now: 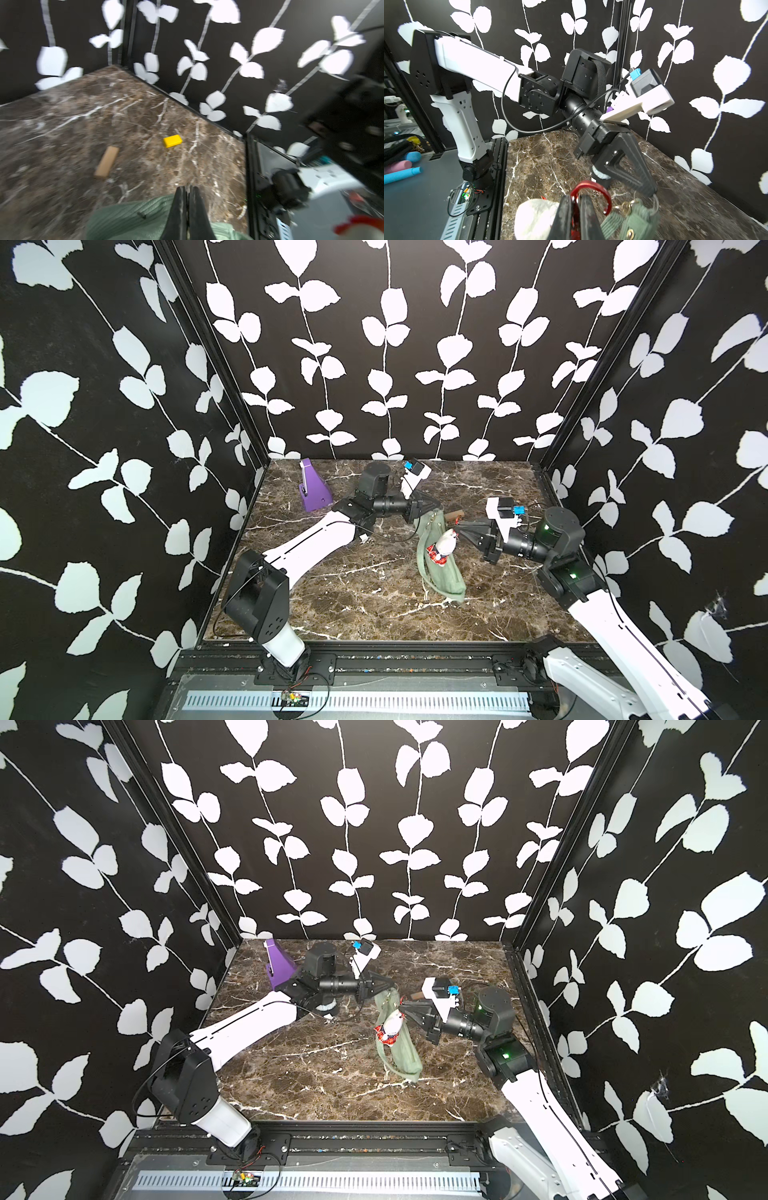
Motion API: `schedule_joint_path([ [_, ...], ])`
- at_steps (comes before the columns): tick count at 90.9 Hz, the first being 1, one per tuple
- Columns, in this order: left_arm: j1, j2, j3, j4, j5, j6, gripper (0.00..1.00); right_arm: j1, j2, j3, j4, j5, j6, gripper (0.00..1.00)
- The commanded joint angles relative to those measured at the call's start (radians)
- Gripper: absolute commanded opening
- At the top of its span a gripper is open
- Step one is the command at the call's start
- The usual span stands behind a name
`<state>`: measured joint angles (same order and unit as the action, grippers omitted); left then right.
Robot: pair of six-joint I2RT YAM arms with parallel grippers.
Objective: Remove the decoration from the bag
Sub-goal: Remove the decoration item from the bag, then place the bag at the center of the board.
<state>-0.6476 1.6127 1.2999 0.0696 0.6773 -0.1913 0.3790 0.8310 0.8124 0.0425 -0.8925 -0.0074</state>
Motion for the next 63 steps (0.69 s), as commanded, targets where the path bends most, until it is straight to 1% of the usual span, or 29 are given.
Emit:
schedule_joint_path([
  [1, 0.002, 0.031, 0.063, -0.05, -0.208, -0.006, 0.0, 0.003, -0.042, -0.011, -0.051, 0.046, -0.025, 0.03],
  [10, 0.021, 0.108, 0.138, -0.108, -0.273, -0.052, 0.0, 0.002, -0.067, -0.022, -0.084, 0.075, -0.032, 0.03],
  [17, 0.034, 0.163, 0.197, -0.199, -0.383, -0.094, 0.0, 0.001, -0.083, -0.028, -0.104, 0.1, -0.038, 0.02],
  [24, 0.048, 0.209, 0.23, -0.237, -0.504, -0.145, 0.0, 0.0, -0.092, -0.035, -0.112, 0.118, -0.038, 0.02],
  [36, 0.057, 0.296, 0.324, -0.333, -0.655, -0.191, 0.0, -0.002, -0.09, -0.036, -0.119, 0.14, -0.03, 0.01],
  [44, 0.058, 0.346, 0.389, -0.385, -0.72, -0.203, 0.0, -0.003, -0.084, -0.036, -0.124, 0.14, -0.027, 0.01],
  [51, 0.058, 0.379, 0.421, -0.383, -0.773, -0.208, 0.0, -0.003, -0.085, -0.037, -0.125, 0.156, -0.023, 0.01],
  [63, 0.064, 0.438, 0.487, -0.416, -0.81, -0.202, 0.0, -0.006, -0.081, -0.044, -0.132, 0.216, -0.016, 0.01],
])
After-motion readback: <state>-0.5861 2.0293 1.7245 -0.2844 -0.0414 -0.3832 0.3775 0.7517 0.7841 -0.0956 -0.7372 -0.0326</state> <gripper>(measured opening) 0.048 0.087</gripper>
